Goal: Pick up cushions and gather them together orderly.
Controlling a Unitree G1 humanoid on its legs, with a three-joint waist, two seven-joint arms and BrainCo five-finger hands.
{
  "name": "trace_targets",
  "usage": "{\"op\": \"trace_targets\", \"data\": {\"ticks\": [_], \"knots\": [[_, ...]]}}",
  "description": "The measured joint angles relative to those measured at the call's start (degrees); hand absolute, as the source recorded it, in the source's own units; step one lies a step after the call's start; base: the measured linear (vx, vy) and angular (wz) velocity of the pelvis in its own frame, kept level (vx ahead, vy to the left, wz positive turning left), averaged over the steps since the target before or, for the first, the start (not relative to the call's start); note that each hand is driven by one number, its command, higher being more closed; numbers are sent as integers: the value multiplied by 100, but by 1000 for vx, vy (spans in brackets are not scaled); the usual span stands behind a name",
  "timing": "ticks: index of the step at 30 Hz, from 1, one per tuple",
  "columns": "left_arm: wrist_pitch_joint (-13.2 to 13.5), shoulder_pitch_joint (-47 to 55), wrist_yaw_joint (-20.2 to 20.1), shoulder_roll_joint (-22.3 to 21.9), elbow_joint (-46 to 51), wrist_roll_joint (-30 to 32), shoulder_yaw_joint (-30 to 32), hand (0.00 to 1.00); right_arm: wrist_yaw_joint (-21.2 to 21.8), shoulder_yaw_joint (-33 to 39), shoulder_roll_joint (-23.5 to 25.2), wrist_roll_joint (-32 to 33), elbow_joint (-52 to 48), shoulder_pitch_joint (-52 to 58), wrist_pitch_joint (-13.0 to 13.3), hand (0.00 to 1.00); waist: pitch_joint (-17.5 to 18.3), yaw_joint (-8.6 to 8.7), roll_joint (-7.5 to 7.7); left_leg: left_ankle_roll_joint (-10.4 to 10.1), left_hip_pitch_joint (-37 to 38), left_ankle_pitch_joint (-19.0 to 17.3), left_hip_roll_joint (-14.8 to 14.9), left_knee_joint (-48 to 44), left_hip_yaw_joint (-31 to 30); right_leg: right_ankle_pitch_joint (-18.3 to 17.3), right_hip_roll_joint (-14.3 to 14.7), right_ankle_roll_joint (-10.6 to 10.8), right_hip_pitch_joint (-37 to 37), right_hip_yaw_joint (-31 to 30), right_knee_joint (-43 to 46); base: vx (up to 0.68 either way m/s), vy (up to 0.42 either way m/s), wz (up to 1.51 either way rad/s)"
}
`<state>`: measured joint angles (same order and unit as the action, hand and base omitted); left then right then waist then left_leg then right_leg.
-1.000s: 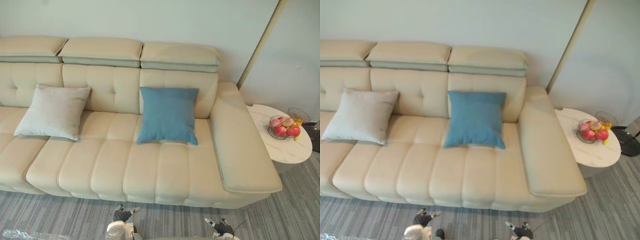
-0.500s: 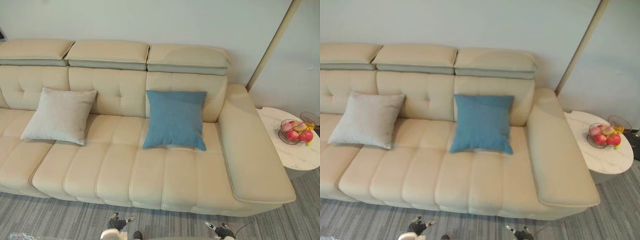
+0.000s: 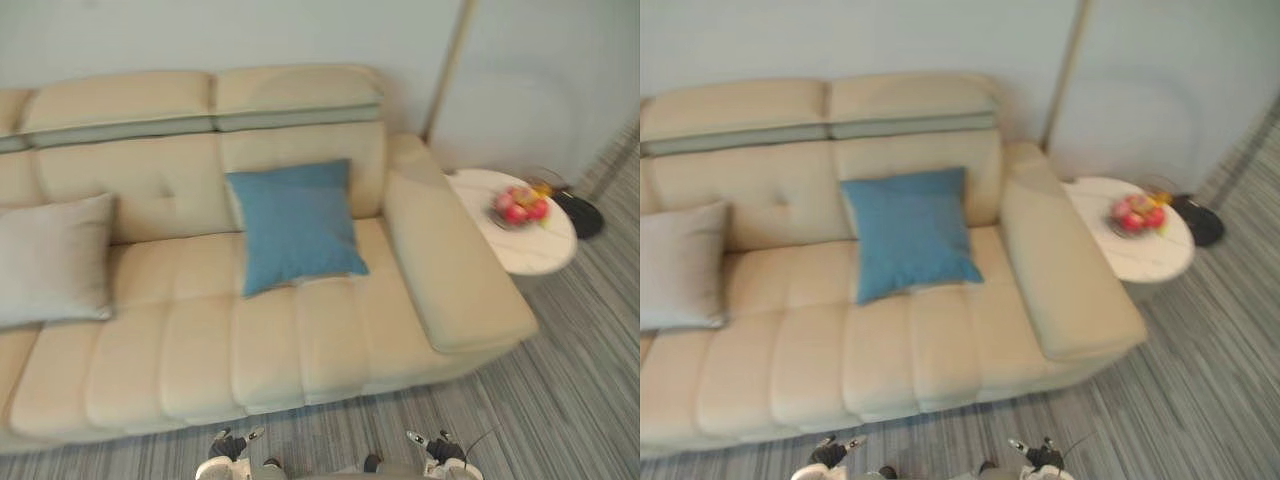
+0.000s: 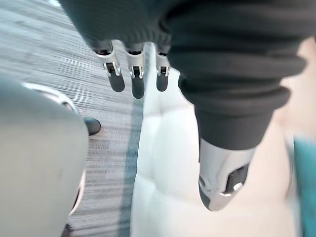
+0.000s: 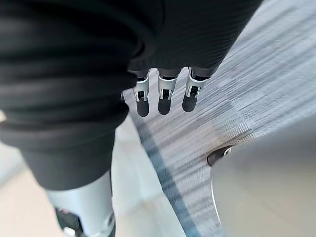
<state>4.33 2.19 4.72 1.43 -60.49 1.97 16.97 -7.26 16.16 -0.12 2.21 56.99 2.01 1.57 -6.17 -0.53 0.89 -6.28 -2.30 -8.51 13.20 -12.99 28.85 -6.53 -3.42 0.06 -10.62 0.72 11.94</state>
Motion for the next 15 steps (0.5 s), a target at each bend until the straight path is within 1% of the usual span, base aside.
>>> {"op": "trace_targets", "data": {"ticks": [1, 2, 3, 4, 5, 6, 7, 8, 9, 10, 11, 12, 13, 14, 15], "knots": [[-11, -60, 3, 0, 21, -3, -10, 0, -1, 13, 5, -7, 11, 24, -1, 0, -53, 12, 14, -12, 29, 7, 82, -17, 259, -44, -313, -72, -156, 875, 283, 23, -31, -120], [-16, -93, 4, 45, 24, -6, -42, 0, -2, 41, 19, -14, 37, 43, -16, 0, -79, 14, 88, -12, 148, 7, 146, -86, 470, 31, -583, -169, -145, 1579, 429, 77, -89, -147], [-23, -88, 2, 163, 7, -3, -83, 0, -2, 41, 43, -28, 89, 64, -27, 0, -67, 8, 169, -2, 229, 2, 190, -330, 490, 253, -582, -87, -111, 1737, 488, 89, -134, -136], [-25, -87, 1, 198, -9, -1, -105, 0, -2, 32, 21, -57, 131, 60, -20, 0, -69, 9, 162, 14, 251, 11, 246, -486, 473, 302, -512, -140, -94, 1729, 485, 68, -215, -153], [-15, -169, 0, 233, -122, 1, -156, 0, -5, -83, -40, -145, 247, -23, 25, 0, -129, 19, 222, 132, 97, -243, 297, -816, 322, 407, -439, -228, -81, 1602, 407, 11, -160, -119], [-16, -193, 0, 226, -163, 1, -209, 0, -1, -93, -115, -190, 316, -81, 17, 0, -145, 31, 179, 154, 104, -293, 171, -577, 228, 495, -375, -231, -80, 1547, 279, -13, -111, -150], [-14, -207, -12, 183, -250, -1, -289, 0, -2, -58, -276, -236, 428, -222, -1, 0, -136, -12, -105, 361, 153, -12, 174, -60, 319, 593, -233, -316, -74, 1665, -40, 1, -15, -109], [-9, -183, -13, 151, -253, 0, -295, 0, -6, -51, -331, -235, 488, -259, -14, 0, -117, -27, -154, 250, 232, 8, 224, 50, 504, 469, -291, -263, -96, 1859, 4, 18, -15, -123], [-24, -222, 9, 211, -250, 0, -392, 0, 13, -41, -385, -225, 472, -400, -47, 0, -120, 56, -141, -91, 317, 157, 175, 254, 794, -158, -992, -211, -448, 2977, 981, 40, -80, -84], [-23, -223, 9, 305, -256, 1, -505, 0, 18, -67, -405, -243, 507, -398, -62, 0, -183, 97, -56, -198, 464, 208, 200, 333, 1004, -319, -1319, -1, -382, 3334, 1286, 41, -136, -79], [-26, -196, 8, 397, -262, 4, -496, 0, 27, -73, -356, -243, 536, -386, -73, 0, -193, 77, -12, -293, 526, 198, 276, 266, 1097, -284, -1365, 199, -287, 3356, 1212, 78, -344, -94], [-57, -158, 10, 490, -335, 5, -488, 0, 43, -95, -288, -230, 507, -371, -54, 0, -214, 79, -51, -333, 524, 203, 814, -284, 1159, -363, -891, -76, -236, 3275, 1122, 79, -363, -78], [-85, -143, 10, 490, -336, 5, -491, 0, 43, -83, -286, -212, 507, -364, -50, 0, -221, 96, -59, -317, 490, 214, 934, -468, 1151, -407, -808, -115, -231, 3221, 1125, 88, -382, -93], [-112, -122, 4, 461, -314, -19, -455, 0, 36, -116, -319, -218, 501, -359, -36, 0, -233, 124, -69, -150, 373, 281, 1249, -1057, 1045, -482, -601, -208, -219, 3049, 1129, 105, -307, -83], [-111, -158, 2, 459, -303, -20, -455, 0, 30, -150, -353, -212, 497, -362, -25, 0, -243, 123, -57, 407, 164, 377, 1430, -1664, 693, -515, -424, -331, -212, 2788, 1102, 125, -347, -131]]}}
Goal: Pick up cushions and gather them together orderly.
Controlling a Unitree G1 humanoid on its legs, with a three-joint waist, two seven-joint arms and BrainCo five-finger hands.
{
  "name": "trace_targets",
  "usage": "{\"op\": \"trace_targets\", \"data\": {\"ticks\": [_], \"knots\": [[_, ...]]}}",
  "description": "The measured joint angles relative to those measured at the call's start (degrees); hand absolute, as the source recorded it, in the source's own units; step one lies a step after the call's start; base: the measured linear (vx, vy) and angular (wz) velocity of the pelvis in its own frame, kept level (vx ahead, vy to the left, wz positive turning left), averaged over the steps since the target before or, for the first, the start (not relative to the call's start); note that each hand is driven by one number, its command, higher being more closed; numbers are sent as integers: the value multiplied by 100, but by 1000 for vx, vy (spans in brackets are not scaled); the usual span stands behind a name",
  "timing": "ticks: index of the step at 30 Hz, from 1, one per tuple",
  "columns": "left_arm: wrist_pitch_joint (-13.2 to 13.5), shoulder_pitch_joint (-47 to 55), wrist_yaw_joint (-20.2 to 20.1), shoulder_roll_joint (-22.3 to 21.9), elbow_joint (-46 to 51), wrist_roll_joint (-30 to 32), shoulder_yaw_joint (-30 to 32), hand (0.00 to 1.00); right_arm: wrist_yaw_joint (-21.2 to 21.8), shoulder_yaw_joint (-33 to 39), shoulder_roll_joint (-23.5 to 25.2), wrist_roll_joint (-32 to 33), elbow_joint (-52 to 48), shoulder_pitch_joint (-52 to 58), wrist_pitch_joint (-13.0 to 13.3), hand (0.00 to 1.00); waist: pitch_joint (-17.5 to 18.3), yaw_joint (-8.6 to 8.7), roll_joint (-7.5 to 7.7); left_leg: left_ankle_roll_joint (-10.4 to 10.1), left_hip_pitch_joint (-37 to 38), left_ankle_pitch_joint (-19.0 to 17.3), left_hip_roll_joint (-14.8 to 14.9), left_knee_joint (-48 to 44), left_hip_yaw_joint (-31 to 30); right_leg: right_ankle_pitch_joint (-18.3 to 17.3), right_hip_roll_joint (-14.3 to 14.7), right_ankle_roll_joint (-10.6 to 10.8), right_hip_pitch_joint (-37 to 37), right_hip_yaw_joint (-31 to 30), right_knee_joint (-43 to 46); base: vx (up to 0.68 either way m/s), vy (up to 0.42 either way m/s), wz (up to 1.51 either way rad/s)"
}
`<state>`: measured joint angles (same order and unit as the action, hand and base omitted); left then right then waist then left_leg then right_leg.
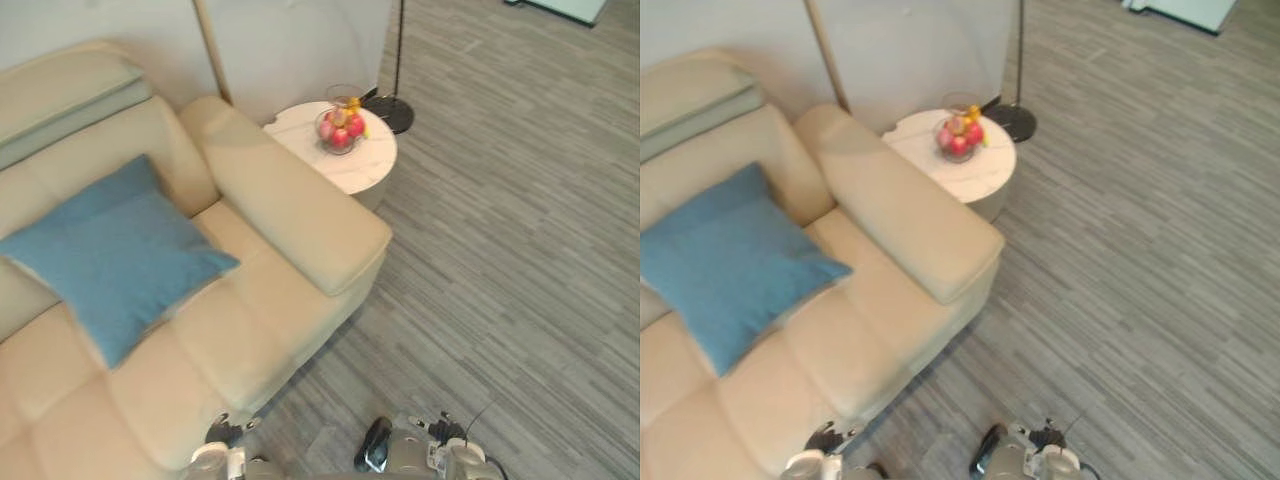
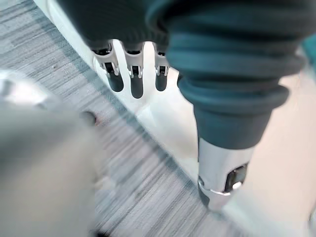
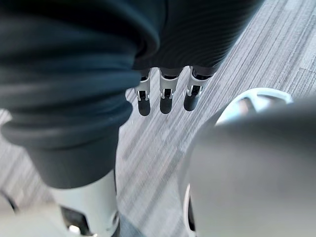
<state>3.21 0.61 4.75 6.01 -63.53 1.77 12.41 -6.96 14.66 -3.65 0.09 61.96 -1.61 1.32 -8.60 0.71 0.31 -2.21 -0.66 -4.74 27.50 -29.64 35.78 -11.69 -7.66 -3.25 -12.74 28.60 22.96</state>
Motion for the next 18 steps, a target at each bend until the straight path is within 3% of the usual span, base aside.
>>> {"op": "trace_targets", "data": {"ticks": [1, 3, 4, 7, 10, 12, 15, 18], "knots": [[8, -28, 0, -30, 41, 5, -11, 0, -3, -53, -94, 3, -8, -6, 15, 0, -5, -2, -13, 399, -213, 76, -29, -500, -608, 9, 167, -36, 9, -293, -62, 172, -331, -163], [23, -13, -4, -236, 113, 12, -162, 0, -27, -145, -256, 3, 16, -24, 34, 0, -65, -48, -32, 134, -347, -563, -720, -827, -1883, 77, 510, -183, 141, -1053, -337, 170, -163, -210], [38, -25, -19, -307, 221, -52, -274, 0, -33, -149, -352, 2, 77, -48, 28, 0, -129, -89, -65, 48, -399, -901, -1236, -924, -2490, 97, 723, -270, 306, -1539, -510, 209, -75, -211], [105, -28, -47, -359, 291, -117, -456, 0, -48, -128, -392, 2, 183, -3, 14, 0, -135, -84, -103, -133, -766, -1175, -2172, -513, -3354, 209, 982, -276, 514, -2235, -647, 233, -23, -185], [138, -110, -109, -511, 440, -168, -296, 0, -73, -128, -218, 4, 92, 143, -14, 0, -168, -133, -147, -250, -1152, -1214, -2802, 374, -4139, 156, 1224, -183, 694, -2937, -644, 219, 72, -132], [150, -90, -161, -620, 440, -178, -205, 0, -77, -155, -143, 3, -105, 183, -21, 0, -137, -191, -203, 1, -1088, -639, -2860, 756, -4329, 61, 1337, -36, 798, -3300, -627, 259, 158, -119], [139, -101, -170, -674, 441, -172, 20, 0, -45, -181, 127, 2, -354, 305, 14, 0, -46, -251, -139, 189, -902, -757, -2799, 775, -3767, -141, 1311, 232, 887, -3753, -506, 220, 164, -77], [126, -103, -171, -675, 433, -94, 221, 0, -29, -366, 165, 4, -430, 334, 14, 0, -19, -331, -61, 299, -628, -912, -2769, 856, -3311, -194, 1272, 314, 908, -4035, -449, 182, 151, -71]]}}
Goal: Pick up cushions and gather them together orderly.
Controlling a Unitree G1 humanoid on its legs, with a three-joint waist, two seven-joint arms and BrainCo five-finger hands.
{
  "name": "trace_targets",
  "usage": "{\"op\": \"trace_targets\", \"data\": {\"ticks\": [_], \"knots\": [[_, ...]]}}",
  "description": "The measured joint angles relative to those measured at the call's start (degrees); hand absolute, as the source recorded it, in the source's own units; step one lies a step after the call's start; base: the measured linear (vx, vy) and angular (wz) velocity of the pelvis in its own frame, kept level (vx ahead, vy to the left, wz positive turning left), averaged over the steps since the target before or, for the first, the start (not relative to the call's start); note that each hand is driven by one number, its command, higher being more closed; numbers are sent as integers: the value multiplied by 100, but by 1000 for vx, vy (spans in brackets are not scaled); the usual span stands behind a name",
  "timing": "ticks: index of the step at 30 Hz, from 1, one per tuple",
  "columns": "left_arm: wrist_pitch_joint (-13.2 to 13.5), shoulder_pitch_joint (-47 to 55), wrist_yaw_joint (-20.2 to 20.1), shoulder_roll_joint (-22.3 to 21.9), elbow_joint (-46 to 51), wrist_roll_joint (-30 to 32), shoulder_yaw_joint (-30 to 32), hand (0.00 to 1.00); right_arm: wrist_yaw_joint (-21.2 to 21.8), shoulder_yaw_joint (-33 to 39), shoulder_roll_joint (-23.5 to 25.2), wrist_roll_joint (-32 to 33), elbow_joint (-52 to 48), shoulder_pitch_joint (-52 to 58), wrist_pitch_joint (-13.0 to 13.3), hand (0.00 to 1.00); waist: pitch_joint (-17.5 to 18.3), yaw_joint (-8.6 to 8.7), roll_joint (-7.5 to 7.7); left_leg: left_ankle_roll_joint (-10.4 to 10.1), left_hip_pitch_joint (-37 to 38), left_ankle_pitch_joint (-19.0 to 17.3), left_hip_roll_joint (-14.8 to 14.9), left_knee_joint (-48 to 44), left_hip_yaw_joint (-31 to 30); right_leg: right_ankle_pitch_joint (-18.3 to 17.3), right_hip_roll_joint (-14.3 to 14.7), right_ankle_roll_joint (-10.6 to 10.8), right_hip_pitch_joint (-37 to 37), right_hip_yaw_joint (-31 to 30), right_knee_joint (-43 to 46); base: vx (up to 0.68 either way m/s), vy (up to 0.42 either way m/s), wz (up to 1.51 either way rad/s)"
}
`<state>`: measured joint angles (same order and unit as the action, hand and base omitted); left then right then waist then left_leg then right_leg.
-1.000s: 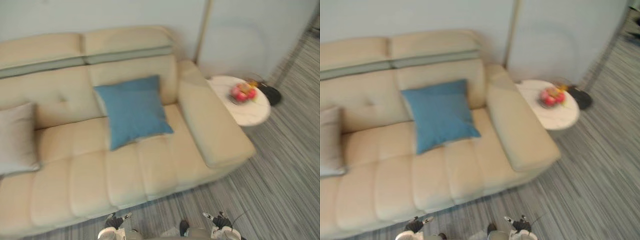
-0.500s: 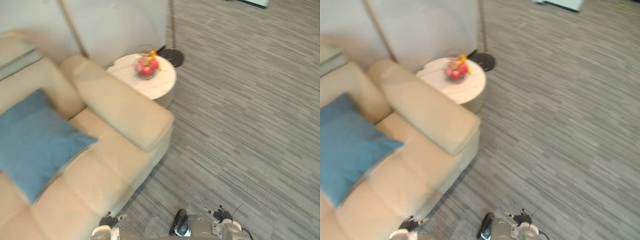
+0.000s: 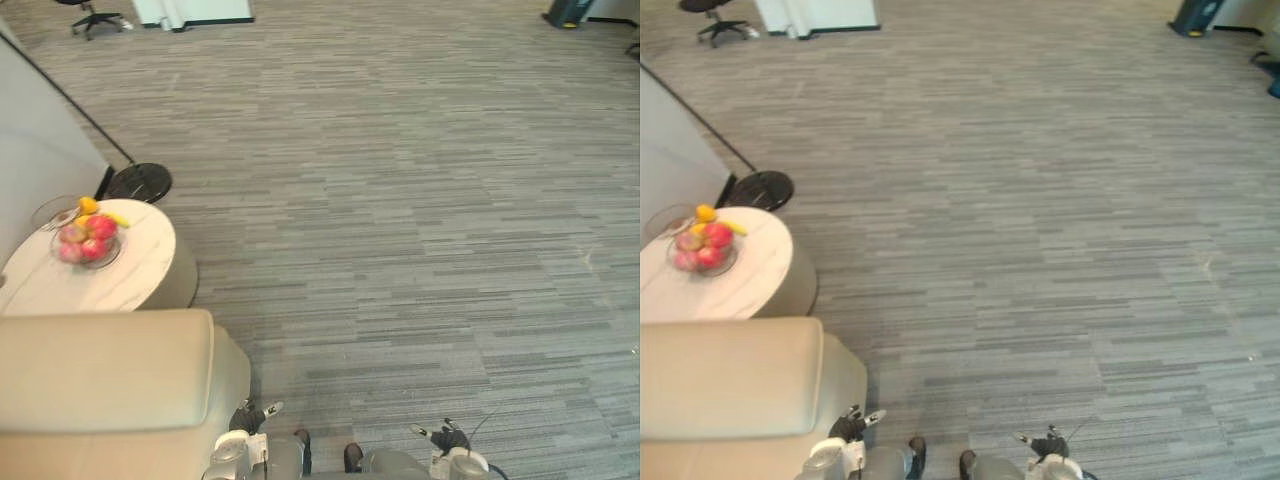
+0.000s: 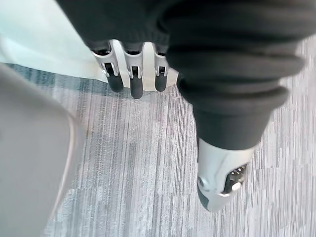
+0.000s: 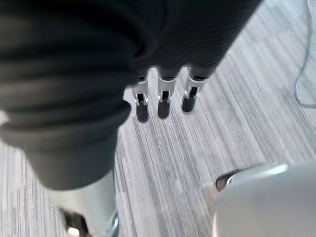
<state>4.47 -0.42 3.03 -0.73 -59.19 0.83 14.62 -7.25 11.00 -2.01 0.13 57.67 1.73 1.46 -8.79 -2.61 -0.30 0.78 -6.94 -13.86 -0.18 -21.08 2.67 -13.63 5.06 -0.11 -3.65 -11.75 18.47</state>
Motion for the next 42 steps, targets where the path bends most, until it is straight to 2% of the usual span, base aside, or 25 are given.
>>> {"op": "trace_targets", "data": {"ticks": [3, 5, 8, 10, 11, 12, 15, 16, 17, 19, 20, 21, 22, 24, 26, 29, 30, 32, 33, 34, 35, 37, 39, 40, 42], "knots": [[-34, 61, 7, 29, 2, 16, 187, 0, 9, -26, 166, 8, -64, -53, 31, 0, 16, -150, 67, 27, 351, -180, 147, 29, 730, -178, 21, 153, -131, -67, 533, 101, 66, -117], [-43, 77, 7, 49, 2, 17, 181, 0, 26, -29, 257, 40, -70, -67, 55, 0, 60, -121, 114, 74, 440, -228, 266, 74, 1117, -288, -179, 187, -348, 661, 783, 46, -10, -92], [-66, 87, 8, 80, -6, 14, 90, 0, 47, 9, 332, 45, -59, -160, 82, 0, 101, -137, 39, 64, 571, -222, 667, 246, 1665, -306, -978, 208, -624, 2516, 981, 80, -63, -102], [-108, 90, 9, 215, -110, 12, -184, 0, 44, 22, 309, 40, -2, -215, 79, 0, 67, -132, -9, 37, 696, -207, 915, 369, 1730, -282, -1347, 215, -691, 3186, 896, 135, -198, -105], [-121, 82, 12, 316, -220, 12, -353, 0, 44, 20, 249, 37, 65, -284, 78, 0, 45, -119, -46, -246, 928, -202, 1129, 575, 1773, -214, -1460, 307, -802, 3353, 842, 132, -237, -105], [-130, 80, 15, 360, -260, -4, -392, 0, 43, 21, 225, 31, 102, -310, 72, 0, 45, -119, -39, -318, 1013, -172, 1187, 679, 1813, -153, -1518, 344, -880, 3397, 785, 174, -345, -85], [-128, 36, 16, 604, -359, -4, -765, 0, 27, 24, 76, -4, 235, -272, 54, 0, 28, -34, 213, -660, 1364, 7, 1211, 958, 2019, 591, -1883, 253, -1045, 3503, 303, 186, -369, -32], [-127, 39, 18, 663, -354, -2, -774, 0, 37, 24, 20, -3, 240, -213, 27, 0, 36, 4, 271, -877, 1510, -14, 1231, 1025, 1958, 797, -1845, 327, -1096, 3403, 345, 285, -524, -20], [-108, 51, 30, 603, -350, 7, -783, 0, 33, 12, -169, -7, 287, -224, 21, 0, 107, 41, 37, -1074, 1442, 58, 1563, 858, 1796, 483, -1550, 161, -1150, 3439, 558, 248, -467, -19], [-105, 68, 30, 529, -341, 8, -782, 0, 33, 22, -258, -1, 408, -258, 25, 0, 124, 47, -117, -1067, 1124, 93, 1894, 165, 1478, 296, -1296, 20, -1163, 3426, 589, 207, -392, -37], [-107, 68, 30, 467, -334, 6, -767, 0, 24, 27, -300, 6, 445, -290, 27, 0, 105, 52, -213, -782, 656, 275, 2160, -823, 1027, 191, -1036, -114, -1062, 3378, 518, 330, -527, -51], [-105, 83, 7, 438, -272, -10, -713, 0, 3, 22, -307, 9, 456, -291, 27, 0, 54, 49, -273, -310, 167, 551, 2370, -1945, 600, 171, -794, -247, -809, 3344, 326, 339, -482, -57], [-89, 95, 12, 443, -190, 3, -713, 0, -12, 9, -291, 34, 502, -284, 20, 0, 16, 35, -248, -269, -68, 463, 2424, -2743, 404, 144, -618, -355, -534, 3290, 166, 302, -361, -56], [-50, 117, 20, 438, -41, 13, -733, 0, -27, 11, -255, 150, 665, -277, 21, 0, -36, 13, -179, -417, -371, 202, 2124, -3677, 108, 92, -422, -470, 25, 3072, -152, 332, -273, -68], [-9, 112, 14, 346, 63, 10, -739, 0, -32, 40, -256, 277, 663, -290, 21, 0, -60, 0, -147, -430, -710, 13, 1656, -3776, 94, 57, -340, -529, 376, 2793, -435, 351, -188, -73], [30, 76, 12, 273, 262, 4, -774, 0, -49, 278, -219, 493, 634, -276, 17, 0, -86, -39, -147, -344, -1325, -205, 953, -2561, 322, -9, -310, -566, 717, 2393, -772, 328, -49, -67], [24, 18, 13, 253, 257, 5, -771, 0, -60, 421, -204, 500, 607, -280, 25, 0, -123, -55, -157, -303, -1428, -120, 630, -1459, 293, -84, -343, -521, 873, 2230, -900, 440, 32, -67], [18, 39, 17, 236, 264, 3, -752, 0, -77, 486, -138, 501, 601, -263, 24, 0, -123, -89, -147, -338, -1438, 388, 336, 31, 255, -256, -404, -365, 1003, 2024, -982, 388, 71, -69], [19, 80, 16, 218, 295, -10, -695, 0, -82, 478, -98, 500, 588, -240, 20, 0, -92, -144, -92, -281, -1420, 942, 240, 290, 227, -404, -483, -235, 1095, 1811, -978, 496, 132, -78], [19, 126, 17, 220, 334, -10, -640, 0, -82, 470, -19, 500, 487, -194, 16, 0, -40, -176, -49, -169, -1419, 1220, 195, 216, 330, -514, -573, -144, 1167, 1673, -982, 697, 152, -69], [9, 126, 11, 226, 396, 19, -546, 0, -84, 469, 89, 495, 284, -79, 25, 0, 40, -167, 34, -10, -1478, 1016, 129, -87, 497, -578, -729, -36, 1190, 1603, -911, 656, 127, -51], [9, 108, 19, 237, 410, 18, -435, 0, -55, 457, 254, 486, 80, -53, 21, 0, 24, -242, 165, 146, -1367, 673, 158, -468, 803, -525, -873, 57, 1032, 1404, -280, 620, 138, -62], [-19, 112, 15, 277, 333, 32, -462, 0, -44, 455, 405, 487, -150, 44, 58, 0, 7, -242, 215, 150, -791, 278, 148, -449, 916, -243, -977, 307, 555, 1448, 1509, 558, 154, -52], [-40, 107, 16, 279, 325, 43, -547, 0, -25, 450, 423, 487, -305, 105, 102, 0, -3, -206, 220, 119, -326, -25, 142, -269, 918, 37, -1065, 361, 29, 1444, 2888, 521, 108, -28], [-61, 85, 19, 267, 261, 74, -683, 0, -10, 453, 398, 488, -367, 115, 166, 0, -3, -104, 221, 119, 236, -281, 146, -68, 914, -246, -1119, 328, -553, 1606, 3840, 501, 70, -14]]}}
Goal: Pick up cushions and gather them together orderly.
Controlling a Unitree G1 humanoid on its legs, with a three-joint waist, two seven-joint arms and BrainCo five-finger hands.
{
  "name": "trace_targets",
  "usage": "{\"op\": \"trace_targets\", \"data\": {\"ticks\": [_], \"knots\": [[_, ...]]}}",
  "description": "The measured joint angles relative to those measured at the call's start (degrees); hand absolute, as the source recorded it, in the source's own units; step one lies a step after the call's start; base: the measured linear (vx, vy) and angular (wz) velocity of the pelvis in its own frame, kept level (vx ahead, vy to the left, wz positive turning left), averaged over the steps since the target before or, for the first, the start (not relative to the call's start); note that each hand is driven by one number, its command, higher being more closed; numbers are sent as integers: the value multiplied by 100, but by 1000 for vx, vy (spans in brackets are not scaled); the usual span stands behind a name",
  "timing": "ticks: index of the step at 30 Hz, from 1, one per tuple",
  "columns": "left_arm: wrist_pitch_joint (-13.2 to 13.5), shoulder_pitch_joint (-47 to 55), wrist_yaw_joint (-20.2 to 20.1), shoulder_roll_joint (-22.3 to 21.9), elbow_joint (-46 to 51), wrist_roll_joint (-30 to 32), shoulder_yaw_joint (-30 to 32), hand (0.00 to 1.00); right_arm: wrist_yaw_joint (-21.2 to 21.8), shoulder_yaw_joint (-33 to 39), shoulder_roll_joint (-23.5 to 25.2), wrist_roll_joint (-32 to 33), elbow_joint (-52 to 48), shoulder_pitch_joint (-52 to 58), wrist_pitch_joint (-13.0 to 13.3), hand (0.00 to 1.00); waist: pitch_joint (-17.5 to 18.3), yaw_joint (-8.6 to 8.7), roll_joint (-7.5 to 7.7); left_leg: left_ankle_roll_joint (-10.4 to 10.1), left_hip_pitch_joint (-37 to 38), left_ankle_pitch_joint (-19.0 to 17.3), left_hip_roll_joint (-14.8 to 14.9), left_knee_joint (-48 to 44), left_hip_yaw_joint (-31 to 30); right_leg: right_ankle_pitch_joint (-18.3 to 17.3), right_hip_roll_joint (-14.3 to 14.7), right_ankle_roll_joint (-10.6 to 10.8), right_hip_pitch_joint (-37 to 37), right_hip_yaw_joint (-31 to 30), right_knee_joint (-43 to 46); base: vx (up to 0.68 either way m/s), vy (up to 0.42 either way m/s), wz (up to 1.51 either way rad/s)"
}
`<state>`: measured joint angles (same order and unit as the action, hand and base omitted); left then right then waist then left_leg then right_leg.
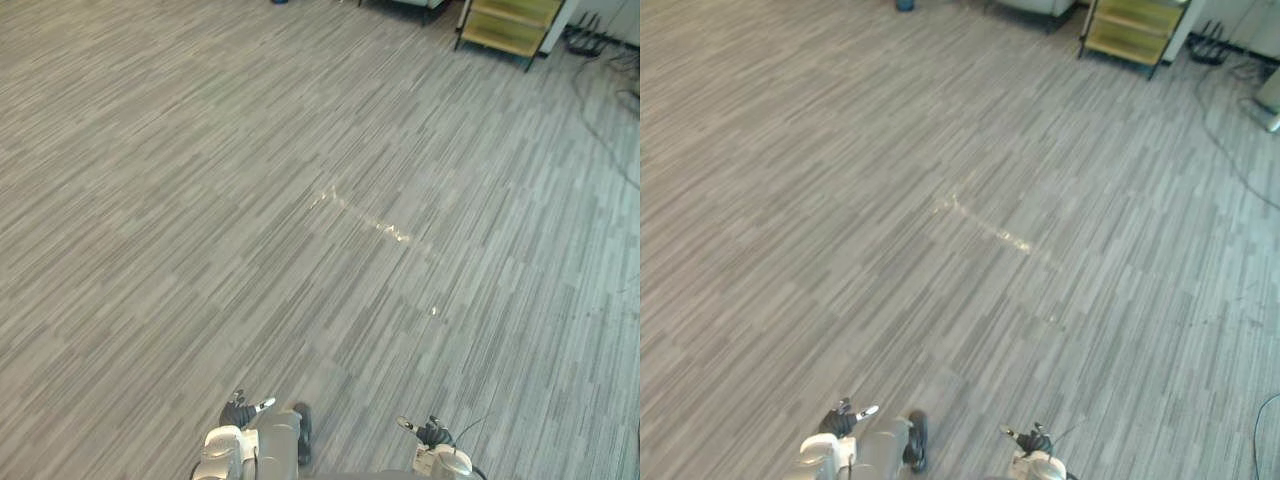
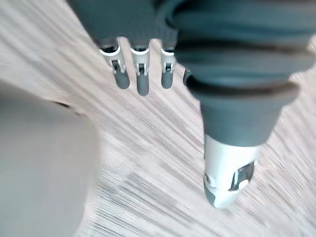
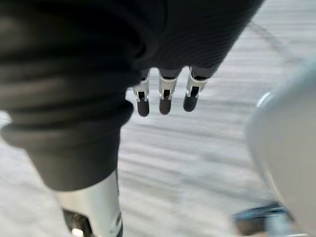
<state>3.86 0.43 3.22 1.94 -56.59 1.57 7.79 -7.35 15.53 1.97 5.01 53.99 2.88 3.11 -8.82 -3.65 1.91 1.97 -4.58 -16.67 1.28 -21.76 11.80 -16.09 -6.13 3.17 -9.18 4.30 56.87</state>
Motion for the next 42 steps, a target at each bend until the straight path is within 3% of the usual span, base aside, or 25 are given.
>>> {"op": "trace_targets", "data": {"ticks": [3, 5, 7, 8, 9, 10, 11, 12, 14, 15, 19, 22, 23, 24, 25, 26, 28, 30, 32, 34, 36, 38, 39, 41, 42], "knots": [[-55, -110, 0, -54, -161, 0, -47, 0, 6, 2, -26, -1, -128, 36, 75, 0, -29, 64, -22, -98, 963, -247, 156, 584, 56, -307, -116, -229, -724, 912, -457, 539, -9, -15], [-55, -136, 6, -69, -186, -1, -48, 0, 6, 5, -105, -2, -68, 13, 89, 0, -24, 108, -34, -221, 1376, -309, 282, 982, 122, -208, -77, -263, -1074, 1367, -1487, 458, -44, -5], [-43, -187, 6, -45, -307, 4, -91, 0, 20, 63, -252, 78, 196, -102, 70, 0, -15, 254, -59, -397, 1734, -402, 360, 1337, 47, 850, 178, -382, -1498, 1195, -3142, 558, -112, 21], [-44, -173, 7, -40, -343, 6, -88, 0, 13, 92, -261, 76, 210, -101, 77, 0, -14, 305, -68, -412, 1789, -411, 382, 1324, -31, 1201, 255, -504, -1457, 1116, -3183, 819, -180, 11], [-52, -135, 4, -75, -445, 8, 7, 0, 10, 202, -304, 68, 320, -186, 77, 0, 69, 314, -281, -527, 1746, -360, 670, 1027, -203, 1086, 448, -829, -1397, 1113, -3034, 709, -170, 8], [-60, -125, 0, -140, -470, 25, 152, 0, 4, 259, -318, 91, 315, -209, 56, 0, 38, 321, -332, -651, 1526, -160, 721, 305, -372, 841, 456, -896, -1280, 1161, -2909, 850, -212, 7], [-69, -151, 5, -207, -464, 59, 243, 0, 4, 272, -337, 123, 301, -199, 56, 0, 0, 335, -378, -535, 1308, 58, 741, -359, -501, 763, 463, -928, -1096, 1209, -2921, 692, -196, 26], [-85, -136, 3, -318, -401, 70, 369, 0, 1, 280, -348, 177, 305, -143, 23, 0, -35, 330, -444, -364, 770, 901, 838, -1835, -700, 662, 517, -924, -550, 1208, -3232, 546, -145, 18], [-52, -54, 2, -351, -70, 70, 455, 0, -6, 139, -349, 246, 298, -69, 38, 0, -89, 237, -450, -396, -202, 868, 1150, -3976, -660, 610, 674, -989, 709, 1122, -3889, 871, -110, -4], [-50, -25, -4, -359, 39, 71, 458, 0, -6, 106, -294, 300, 298, -62, 36, 0, -71, 153, -410, -429, -607, 759, 1161, -4146, -567, 585, 674, -987, 1093, 1030, -4141, 802, -58, -30], [-25, -26, 1, -381, 295, 63, 465, 0, -13, 113, -156, 414, 285, -166, 4, 0, -64, -21, -444, -473, -1731, 379, 1083, -2671, -86, 125, 602, -630, 1953, 746, -4840, 560, 42, -47], [39, -11, 3, -379, 315, 55, 477, 0, -40, 149, -158, 412, 291, -119, -27, 0, -19, -136, -317, -434, -1751, 970, 472, -87, -175, -329, 250, -358, 2376, 379, -4926, 463, 191, -57], [63, 0, 2, -377, 321, 54, 474, 0, -46, 131, -145, 411, 305, -108, -36, 0, 20, -228, -258, -419, -1725, 1388, 397, -157, -204, -456, 154, -324, 2452, 243, -4927, 677, 323, -74], [68, 4, 8, -292, 313, 57, 475, 0, -49, 115, -62, 401, 305, -85, -49, 0, 178, -225, -91, -318, -1768, 1112, 222, -343, -71, -459, -16, -362, 2448, 6, -4830, 817, 378, -57], [78, -5, 0, -259, 318, 57, 468, 0, -42, 104, 73, 392, 300, 2, -55, 0, 260, -221, 75, -108, -1755, 786, 181, -633, 48, -269, -163, -344, 2096, -293, -4062, 962, 422, -32], [69, -63, 6, -207, 251, 56, 461, 0, -39, 70, 133, 383, 302, 26, -73, 0, 256, -224, 134, -34, -1579, 518, 178, -751, 140, -106, -224, -81, 1719, -377, -3052, 822, 348, -30], [-51, -197, 23, -179, 54, 56, 391, 0, -19, 64, 133, 371, 277, -25, -75, 0, 190, -186, 103, -6, -891, 182, 155, -615, 175, -48, -338, 284, 973, -252, -1111, 610, 219, -32], [-68, -186, 25, -194, -82, 57, 75, 0, -17, 48, 51, 344, 148, 18, -73, 0, 157, -128, -36, -25, 1, 123, 185, -177, 201, -269, -565, 128, 699, 634, -701, 467, 116, -17], [-63, -177, 20, -225, -127, 54, -64, 0, -22, 26, 28, 267, 98, 29, -58, 0, 160, -97, -101, -37, 692, 129, 323, 311, 313, -385, -632, -38, 519, 1529, -1476, 445, 65, -3], [-53, -178, 16, -204, -142, 56, -191, 0, -21, 65, 19, 187, 114, 0, -31, 0, 198, -26, -55, -185, 1017, 93, 363, 666, 348, -207, -537, -23, 78, 1644, -2371, 341, -11, 4], [-54, -181, 14, -165, -227, 56, -290, 0, -35, 283, -15, 187, 216, -128, -32, 0, 199, 65, -50, -387, 1277, 17, 406, 923, 382, 452, -248, -115, -519, 1369, -3374, 480, -108, -3], [-83, -113, 22, -93, -298, 54, -329, 0, -38, 293, -77, 192, 352, -158, -35, 0, 208, 101, 9, -582, 1425, -96, 426, 927, 345, 1572, 72, -428, -704, 1106, -4131, 529, -190, -5], [-97, -130, 37, -136, -397, 54, -329, 0, -36, 386, -247, 187, 429, -153, -33, 0, 240, 138, -146, -696, 1562, -151, 566, 966, 199, 1744, 242, -614, -648, 1091, -3972, 478, -176, 4], [-84, -140, 36, -238, -384, 58, -301, 0, -50, 512, -310, 187, 522, -175, -34, 0, 266, 137, -258, -915, 1594, -16, 728, 852, 51, 1290, 357, -672, -653, 1104, -3735, 492, -239, -2], [-87, -142, 35, -270, -375, 61, -115, 0, -46, 663, -309, 190, 542, -120, -45, 0, 264, 158, -353, -906, 1321, -10, 959, -39, -191, 1008, 526, -769, -500, 1165, -3640, 434, -255, -4]]}}
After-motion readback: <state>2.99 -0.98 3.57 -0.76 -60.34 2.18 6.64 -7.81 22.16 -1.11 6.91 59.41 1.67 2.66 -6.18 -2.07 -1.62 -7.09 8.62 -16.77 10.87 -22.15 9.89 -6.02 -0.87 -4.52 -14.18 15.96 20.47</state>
